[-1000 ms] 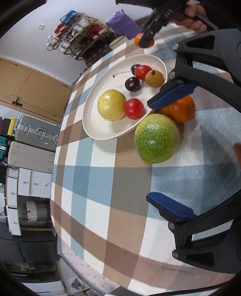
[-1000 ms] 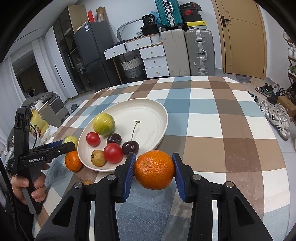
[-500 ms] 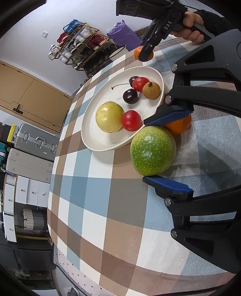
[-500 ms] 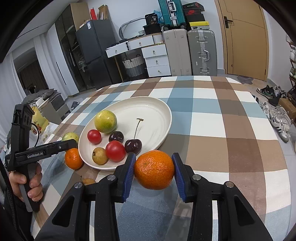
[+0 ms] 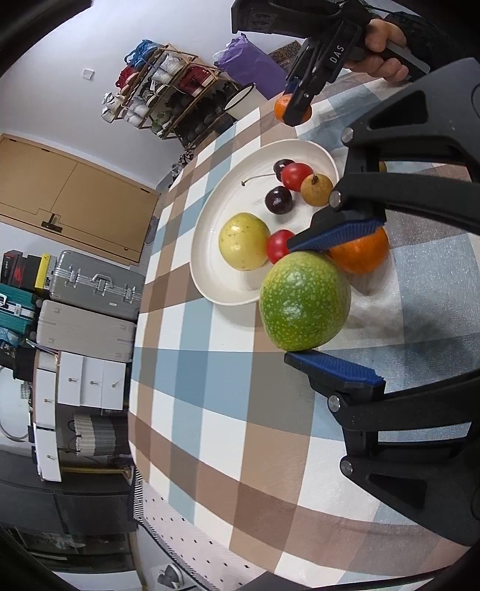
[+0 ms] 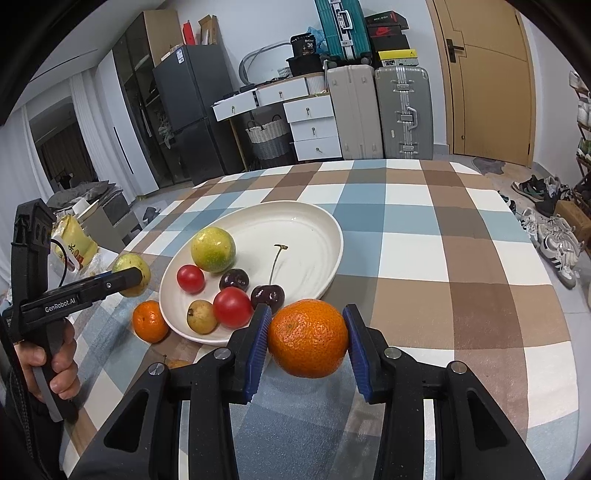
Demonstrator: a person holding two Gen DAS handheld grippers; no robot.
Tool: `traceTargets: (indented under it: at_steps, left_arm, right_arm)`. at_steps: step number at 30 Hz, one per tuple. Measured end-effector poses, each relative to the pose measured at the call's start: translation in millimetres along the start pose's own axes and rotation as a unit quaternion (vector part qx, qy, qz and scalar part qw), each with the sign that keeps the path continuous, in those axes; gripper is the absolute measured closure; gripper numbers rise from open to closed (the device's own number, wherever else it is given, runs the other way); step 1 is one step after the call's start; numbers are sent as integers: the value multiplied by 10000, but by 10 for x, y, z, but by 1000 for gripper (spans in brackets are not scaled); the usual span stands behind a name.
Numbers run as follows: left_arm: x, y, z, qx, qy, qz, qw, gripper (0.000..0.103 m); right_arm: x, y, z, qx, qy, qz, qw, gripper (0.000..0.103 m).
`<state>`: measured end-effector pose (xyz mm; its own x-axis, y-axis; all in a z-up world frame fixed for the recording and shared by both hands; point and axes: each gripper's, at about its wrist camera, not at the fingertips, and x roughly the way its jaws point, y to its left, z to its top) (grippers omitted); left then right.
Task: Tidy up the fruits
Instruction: 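Carry the pomelo and mandarin with both grippers over the plate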
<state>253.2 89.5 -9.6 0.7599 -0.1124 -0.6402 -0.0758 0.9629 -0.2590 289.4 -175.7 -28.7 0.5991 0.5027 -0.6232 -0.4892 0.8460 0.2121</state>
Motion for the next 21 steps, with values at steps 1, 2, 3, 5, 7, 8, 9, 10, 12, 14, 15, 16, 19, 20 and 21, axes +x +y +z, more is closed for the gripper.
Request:
traceTargets:
  at_steps: [1,2,3,5,7,8,9,10,12,14,15,16,19,20,21]
  left_arm:
    - [-22,-25,8,30,-32,15,10000,52]
    - [-45,-55,15,80,-68,31,9999,52]
    - [-65,-84,20,131,-110,37,9998,52]
    - [-101,-153,24,241,-192,49,9995,52]
    - [-119,-221,28,331,-247,50,9991,52]
    - [-127,-254,29,373,-266,34,9989,52]
    - [-126,-280,26,397,-272,9,9988,52]
    - [-121,-306,24,420,-270,-24,9988,52]
    - [-91,-349,20,455,-246,-43,9987,52]
    - [-74,-381,17,492,-241,-41,9985,52]
    - [-70,-395,12,509,-250,-41,9984,52]
    - [-67,-407,11,527,-256,-42,9983,52]
    - [-68,-425,20,545,-266,-55,9981,52]
    - [-65,-429,29,546,-267,-61,9981,52]
    - [-64,-436,37,552,-273,-61,9981,52]
  right_arm:
    - [-1,-1,2,3,-14,8,10000,62]
    - [0,2,3,0,-25,11,10000,63]
    - [2,7,4,-7,-27,7,10000,63]
    - [-5,7,7,2,-47,21,10000,63]
    - [-24,8,16,10,-102,72,9999,63]
    - [-31,6,22,24,-123,116,9999,63]
    - [-33,8,25,30,-131,137,9998,62]
    - [-28,11,33,21,-132,141,9998,62]
    - [-25,28,40,9,-133,167,9998,62]
    - [-36,49,53,-14,-164,221,9996,62]
    - [-43,58,62,-37,-187,225,9996,62]
    - [-53,70,75,-56,-215,254,9994,62]
    - [-102,110,109,-88,-303,324,9990,63]
    - [-113,122,123,-98,-320,348,9988,63]
    - [-124,132,137,-111,-344,353,9987,63]
